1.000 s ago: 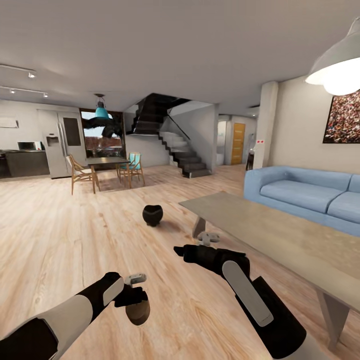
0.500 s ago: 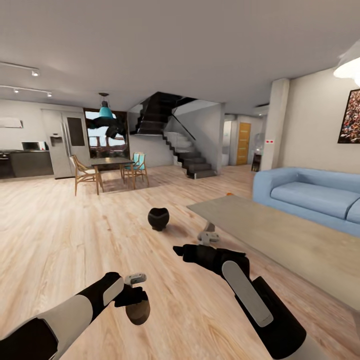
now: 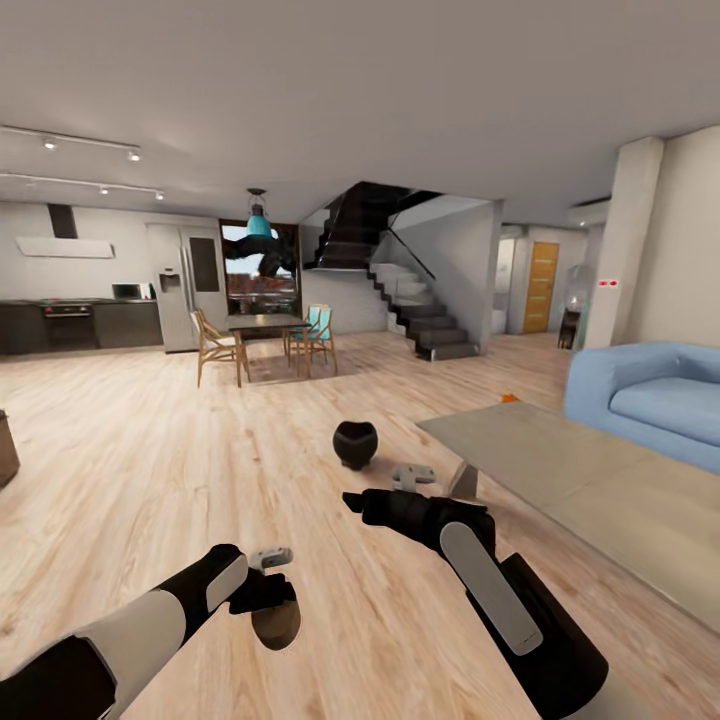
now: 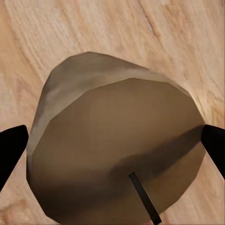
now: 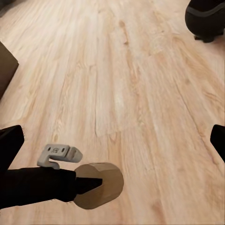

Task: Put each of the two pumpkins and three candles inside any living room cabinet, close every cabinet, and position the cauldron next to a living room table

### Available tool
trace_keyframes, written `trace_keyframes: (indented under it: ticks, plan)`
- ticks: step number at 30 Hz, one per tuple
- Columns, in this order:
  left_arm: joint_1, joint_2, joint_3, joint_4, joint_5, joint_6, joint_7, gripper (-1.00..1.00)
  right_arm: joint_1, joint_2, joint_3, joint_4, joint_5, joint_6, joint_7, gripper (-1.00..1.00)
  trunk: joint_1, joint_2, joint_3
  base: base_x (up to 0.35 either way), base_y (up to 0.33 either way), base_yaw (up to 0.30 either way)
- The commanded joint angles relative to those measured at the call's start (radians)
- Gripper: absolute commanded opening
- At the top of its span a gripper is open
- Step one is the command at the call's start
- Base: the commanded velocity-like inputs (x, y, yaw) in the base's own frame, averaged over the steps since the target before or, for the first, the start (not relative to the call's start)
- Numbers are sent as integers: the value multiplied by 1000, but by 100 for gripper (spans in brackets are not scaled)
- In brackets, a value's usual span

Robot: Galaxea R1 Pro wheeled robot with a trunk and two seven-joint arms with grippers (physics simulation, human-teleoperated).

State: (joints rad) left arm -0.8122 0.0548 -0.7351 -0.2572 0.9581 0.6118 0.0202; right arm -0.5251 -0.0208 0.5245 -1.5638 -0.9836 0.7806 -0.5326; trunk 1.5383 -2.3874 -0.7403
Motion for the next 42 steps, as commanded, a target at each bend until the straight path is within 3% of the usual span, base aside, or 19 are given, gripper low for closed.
trace_keyframes:
  ticks: [1, 18, 42]
  plan:
    - [-1, 1, -4, -2, 5, 3, 3, -100, -1, -1, 2, -1, -9, 0, -10, 100, 0, -1, -1, 327, 0, 285]
    - [0, 2, -4, -2, 5, 2, 3, -100, -1, -1, 20, -1, -7, 0, -10, 100, 0, -1, -1, 334, 0, 276]
    - [1, 2, -4, -2, 5, 2, 1, -100, -1, -1, 31, -2, -8, -1, -10, 100, 0, -1, -1, 336, 34, 15]
